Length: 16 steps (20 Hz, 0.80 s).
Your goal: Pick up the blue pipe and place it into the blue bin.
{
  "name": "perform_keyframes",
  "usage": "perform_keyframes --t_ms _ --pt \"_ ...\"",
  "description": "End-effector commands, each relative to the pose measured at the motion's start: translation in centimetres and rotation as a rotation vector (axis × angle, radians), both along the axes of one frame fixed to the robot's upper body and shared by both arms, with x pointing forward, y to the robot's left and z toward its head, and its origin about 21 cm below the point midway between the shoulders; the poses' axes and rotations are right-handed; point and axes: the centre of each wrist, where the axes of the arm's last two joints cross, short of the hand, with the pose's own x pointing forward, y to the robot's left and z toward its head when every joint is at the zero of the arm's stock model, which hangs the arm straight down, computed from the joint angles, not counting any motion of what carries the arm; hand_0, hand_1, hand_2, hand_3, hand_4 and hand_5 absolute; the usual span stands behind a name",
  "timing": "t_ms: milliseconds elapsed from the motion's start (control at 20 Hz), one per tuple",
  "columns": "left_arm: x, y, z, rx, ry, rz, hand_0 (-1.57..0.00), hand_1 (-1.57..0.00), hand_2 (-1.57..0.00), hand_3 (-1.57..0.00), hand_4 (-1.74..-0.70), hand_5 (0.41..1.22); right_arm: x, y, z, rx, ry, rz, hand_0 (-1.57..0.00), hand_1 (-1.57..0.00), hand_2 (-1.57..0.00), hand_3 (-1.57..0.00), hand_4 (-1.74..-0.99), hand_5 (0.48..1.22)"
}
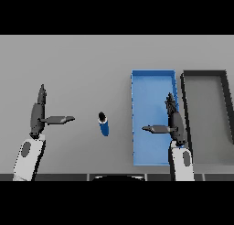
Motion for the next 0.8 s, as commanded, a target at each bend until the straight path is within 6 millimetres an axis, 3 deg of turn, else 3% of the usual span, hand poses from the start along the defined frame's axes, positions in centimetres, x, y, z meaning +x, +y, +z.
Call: perform_keyframes --t_ms 0,250,350,450,750 --pt "0.1 -0.1 0.0 -0.001 -0.004 0.000 0.00 0.00 0.00 0.00 -0.97 0.593 0.1 -0.1 0.0 0.000 0.001 -0.001 0.00 0.00 0.00 0.00 -1.205 0.629" --pt "0.5 -0.7 0.3 -0.003 -0.009 -0.005 0.00 0.00 0.00 0.00 -0.97 0.593 0.5 -0.8 0.0 -0.005 0.006 -0.005 0.00 0.00 0.00 0.00 -1.205 0.629" --pt "-0.7 2.1 -0.3 0.120 0.003 -0.183 0.00 0.00 0.00 0.00 -0.96 0.592 -1.3 -3.0 0.9 -0.226 -0.132 0.056 0.00 0.00 0.00 0.00 -1.201 0.628" --pt "-0.6 3.3 -0.2 0.159 0.010 -0.260 0.00 0.00 0.00 0.00 -0.96 0.590 -1.6 -2.5 1.3 -0.294 -0.135 0.088 0.00 0.00 0.00 0.00 -1.197 0.626" --pt "-1.8 3.2 -0.2 0.142 0.007 -0.423 0.00 0.00 0.00 0.00 -0.98 0.584 -1.9 -2.7 1.4 -0.314 -0.123 0.107 0.00 0.00 0.00 0.00 -1.192 0.621"
